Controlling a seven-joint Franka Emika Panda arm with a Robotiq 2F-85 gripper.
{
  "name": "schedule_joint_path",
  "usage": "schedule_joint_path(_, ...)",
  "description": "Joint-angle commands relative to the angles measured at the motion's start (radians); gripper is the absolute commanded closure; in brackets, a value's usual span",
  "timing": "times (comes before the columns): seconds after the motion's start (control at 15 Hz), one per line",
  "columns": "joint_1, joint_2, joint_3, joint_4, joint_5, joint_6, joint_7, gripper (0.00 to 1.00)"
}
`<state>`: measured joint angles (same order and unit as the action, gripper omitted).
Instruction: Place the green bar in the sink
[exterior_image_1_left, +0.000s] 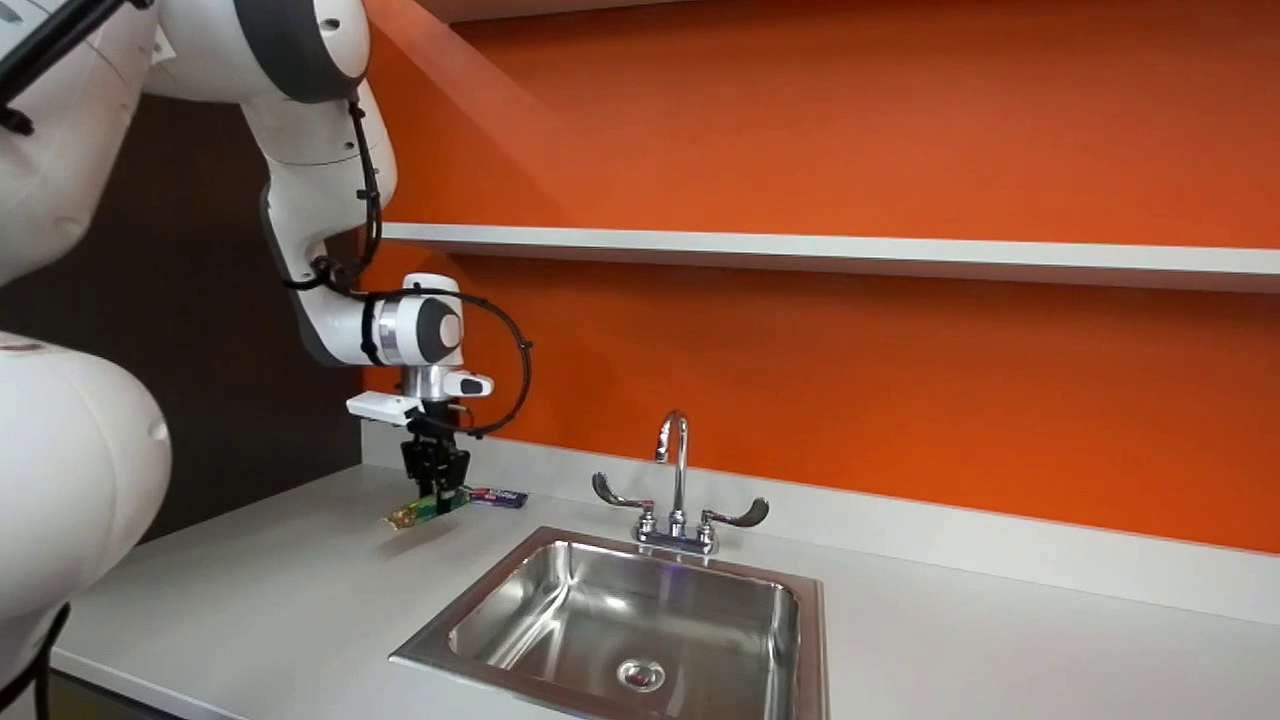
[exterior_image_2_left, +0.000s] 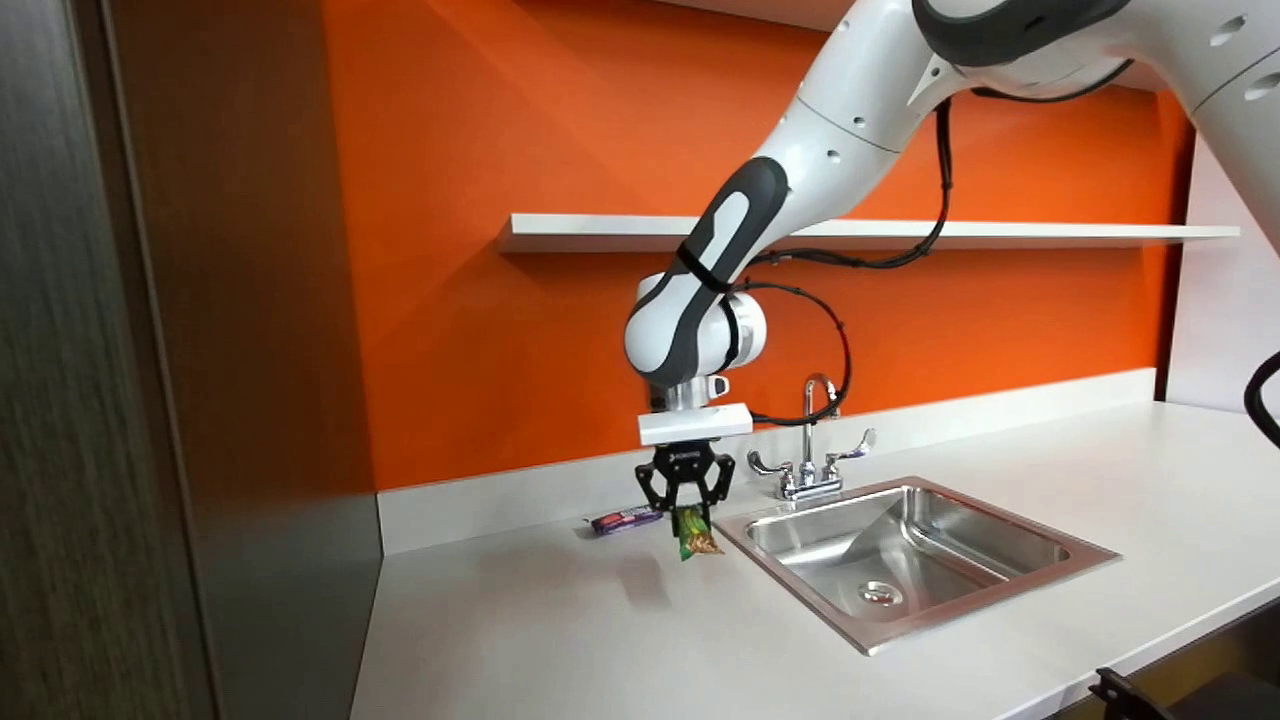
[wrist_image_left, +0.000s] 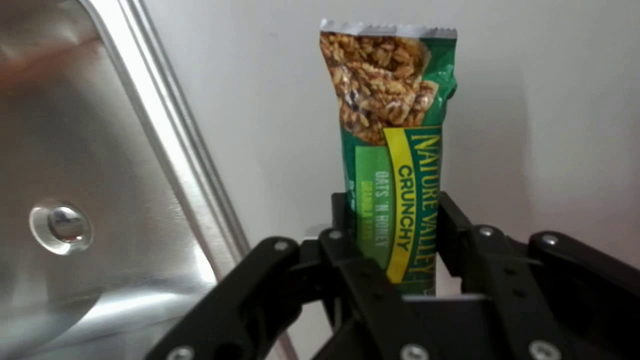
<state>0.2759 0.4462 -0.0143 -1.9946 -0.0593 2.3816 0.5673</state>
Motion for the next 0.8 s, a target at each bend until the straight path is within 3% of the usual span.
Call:
schedule_joint_path(0.0,-0.083,-0.075,-0.02,-0.094,0.038,0.026,-0.035,0.82)
schedule_joint_path(0.73,-0.287,-0.051,-0.099,-0.098,0.152,0.042,-0.147,0.82)
